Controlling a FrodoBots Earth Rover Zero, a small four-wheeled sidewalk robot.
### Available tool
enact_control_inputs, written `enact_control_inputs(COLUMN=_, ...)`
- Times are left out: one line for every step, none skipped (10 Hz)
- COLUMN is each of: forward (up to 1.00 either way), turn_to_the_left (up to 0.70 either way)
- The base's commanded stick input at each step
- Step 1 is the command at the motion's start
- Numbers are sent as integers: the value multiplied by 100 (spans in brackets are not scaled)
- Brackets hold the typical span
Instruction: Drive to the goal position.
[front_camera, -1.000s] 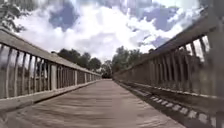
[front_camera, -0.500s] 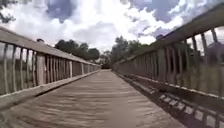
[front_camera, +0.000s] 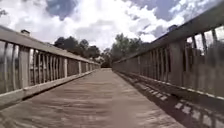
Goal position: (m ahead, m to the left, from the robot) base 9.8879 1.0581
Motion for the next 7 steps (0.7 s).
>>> enact_control_inputs(forward=85, turn_to_the_left=0)
enact_control_inputs(forward=85, turn_to_the_left=0)
enact_control_inputs(forward=85, turn_to_the_left=0)
enact_control_inputs(forward=85, turn_to_the_left=0)
enact_control_inputs(forward=85, turn_to_the_left=0)
enact_control_inputs(forward=85, turn_to_the_left=0)
enact_control_inputs(forward=85, turn_to_the_left=0)
